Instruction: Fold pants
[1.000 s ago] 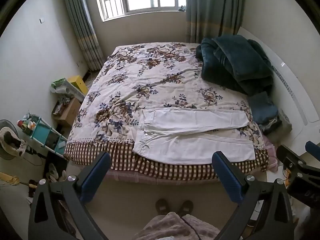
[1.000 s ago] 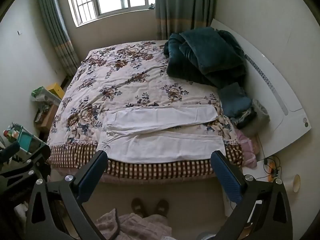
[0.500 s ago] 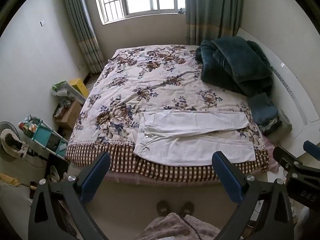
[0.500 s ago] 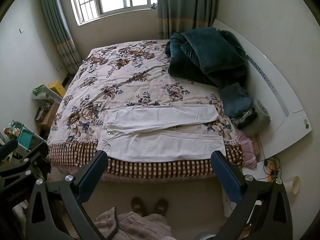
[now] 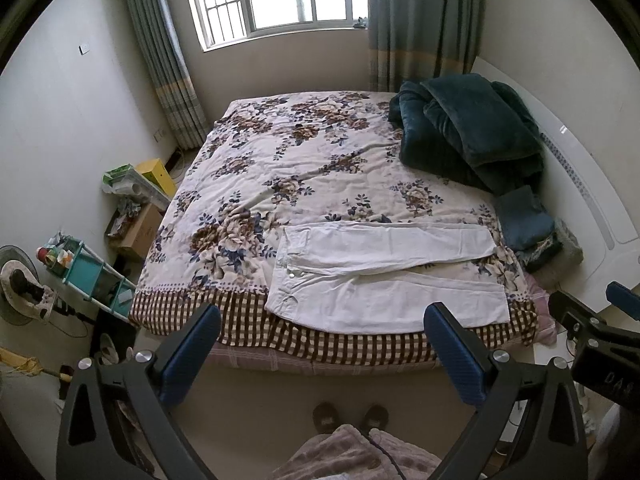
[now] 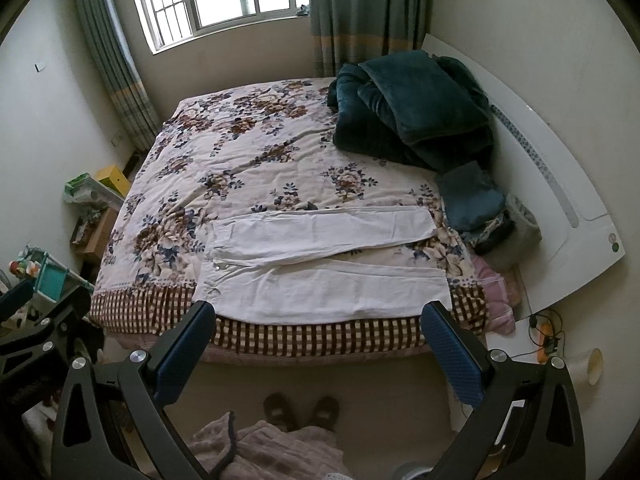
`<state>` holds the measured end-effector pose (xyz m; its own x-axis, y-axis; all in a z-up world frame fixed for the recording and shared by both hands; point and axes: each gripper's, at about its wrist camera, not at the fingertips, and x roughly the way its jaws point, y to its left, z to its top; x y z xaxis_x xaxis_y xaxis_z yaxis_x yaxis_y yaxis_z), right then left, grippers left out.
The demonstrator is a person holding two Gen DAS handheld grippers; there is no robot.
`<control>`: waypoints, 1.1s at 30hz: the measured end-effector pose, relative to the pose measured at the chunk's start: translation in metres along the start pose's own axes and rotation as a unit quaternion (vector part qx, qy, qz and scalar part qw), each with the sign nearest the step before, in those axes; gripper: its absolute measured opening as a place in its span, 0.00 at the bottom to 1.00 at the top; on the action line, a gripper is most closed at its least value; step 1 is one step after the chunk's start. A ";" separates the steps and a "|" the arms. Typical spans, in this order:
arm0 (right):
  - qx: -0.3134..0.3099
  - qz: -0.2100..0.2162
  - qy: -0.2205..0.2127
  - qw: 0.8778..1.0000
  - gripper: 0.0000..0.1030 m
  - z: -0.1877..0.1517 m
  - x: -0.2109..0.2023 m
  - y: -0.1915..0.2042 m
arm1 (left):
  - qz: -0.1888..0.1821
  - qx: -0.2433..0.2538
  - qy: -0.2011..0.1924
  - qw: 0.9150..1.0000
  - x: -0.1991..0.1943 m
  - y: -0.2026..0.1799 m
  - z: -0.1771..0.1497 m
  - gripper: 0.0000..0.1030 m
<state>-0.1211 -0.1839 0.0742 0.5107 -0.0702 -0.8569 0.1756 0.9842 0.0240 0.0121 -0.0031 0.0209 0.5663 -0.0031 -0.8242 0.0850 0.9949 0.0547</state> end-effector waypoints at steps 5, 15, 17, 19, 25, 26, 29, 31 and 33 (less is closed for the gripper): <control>0.001 0.000 -0.002 1.000 1.00 0.002 0.001 -0.006 | -0.001 0.001 -0.002 1.000 -0.003 -0.001 0.004 1.00; -0.007 0.001 0.002 1.000 1.00 0.004 0.004 -0.014 | -0.002 -0.002 0.001 1.000 0.001 -0.003 0.004 1.00; -0.007 0.001 0.001 1.000 1.00 0.004 0.004 -0.012 | -0.003 -0.004 0.000 1.000 0.000 -0.002 0.003 1.00; -0.008 0.001 0.001 1.000 1.00 0.004 0.004 -0.010 | -0.002 -0.004 -0.001 1.000 0.000 -0.001 0.002 1.00; -0.008 0.003 0.001 1.000 1.00 0.007 0.004 -0.007 | -0.003 -0.004 0.000 1.000 0.000 0.000 0.002 1.00; -0.008 0.002 0.000 1.000 1.00 0.008 0.003 -0.004 | -0.004 -0.004 0.000 1.000 0.000 0.001 0.002 1.00; -0.010 0.002 0.001 1.000 1.00 0.008 0.002 -0.002 | -0.003 -0.004 0.000 1.000 0.001 0.001 0.001 1.00; -0.012 0.000 0.001 1.000 1.00 0.008 0.002 -0.001 | -0.004 -0.005 -0.001 1.000 0.001 0.001 0.000 1.00; -0.014 0.001 0.001 1.000 1.00 0.009 0.002 0.002 | -0.003 -0.003 -0.002 1.000 0.001 0.001 0.001 1.00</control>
<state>-0.1118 -0.1840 0.0770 0.5094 -0.0687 -0.8578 0.1517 0.9884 0.0109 0.0141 -0.0021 0.0205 0.5693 -0.0090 -0.8221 0.0835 0.9954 0.0469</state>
